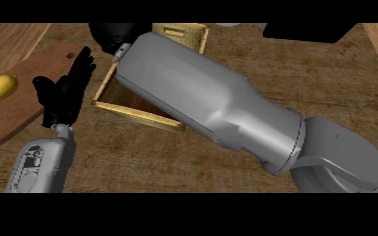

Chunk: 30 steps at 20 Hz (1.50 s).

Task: Pick the squash from the placemat and place it in the basket

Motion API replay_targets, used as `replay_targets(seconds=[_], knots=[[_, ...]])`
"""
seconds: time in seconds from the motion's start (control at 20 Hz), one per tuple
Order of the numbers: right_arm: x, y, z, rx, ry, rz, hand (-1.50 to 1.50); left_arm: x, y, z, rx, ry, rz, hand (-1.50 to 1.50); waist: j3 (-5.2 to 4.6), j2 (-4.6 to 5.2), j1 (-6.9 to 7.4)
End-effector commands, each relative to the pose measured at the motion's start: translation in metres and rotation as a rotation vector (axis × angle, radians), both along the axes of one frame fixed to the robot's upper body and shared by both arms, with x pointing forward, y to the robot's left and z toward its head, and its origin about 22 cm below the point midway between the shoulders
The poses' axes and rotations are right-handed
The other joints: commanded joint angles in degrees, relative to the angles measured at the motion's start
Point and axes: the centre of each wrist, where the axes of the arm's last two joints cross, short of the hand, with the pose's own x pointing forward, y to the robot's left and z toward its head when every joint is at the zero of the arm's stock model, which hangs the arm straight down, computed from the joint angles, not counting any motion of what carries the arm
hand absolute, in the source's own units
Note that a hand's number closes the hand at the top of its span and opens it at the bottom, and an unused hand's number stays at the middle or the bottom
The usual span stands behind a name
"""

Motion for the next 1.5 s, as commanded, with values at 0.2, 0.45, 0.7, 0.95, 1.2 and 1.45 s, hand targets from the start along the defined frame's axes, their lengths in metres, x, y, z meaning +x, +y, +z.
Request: replay_targets(seconds=[0.2,0.45,0.7,0.95,1.2,1.45], knots=[[0.017,-0.014,-0.021,-0.047,0.171,-0.031,1.50,0.007,-0.019,0.008,0.000,0.000,-0.004,0.00,0.06,0.27,-0.01],[0.019,-0.014,-0.021,-0.069,0.148,-0.059,1.50,0.002,-0.008,0.009,0.008,-0.010,-0.007,0.00,0.04,0.23,0.94],[0.020,-0.017,-0.032,-0.075,0.139,-0.049,1.50,-0.001,-0.014,0.005,-0.003,-0.007,0.006,0.00,0.06,0.16,0.48],[0.026,-0.020,-0.033,-0.140,0.173,-0.057,1.50,0.000,-0.004,0.005,-0.001,0.006,0.005,0.00,0.09,0.06,-0.62],[0.029,-0.033,-0.065,-0.148,0.182,-0.055,1.50,-0.010,0.003,0.000,0.001,0.007,0.022,0.00,0.15,-0.11,-1.11],[0.028,-0.027,-0.049,-0.171,0.245,-0.085,1.50,-0.005,-0.008,0.007,-0.002,0.000,-0.014,0.00,0.08,0.22,0.57]])
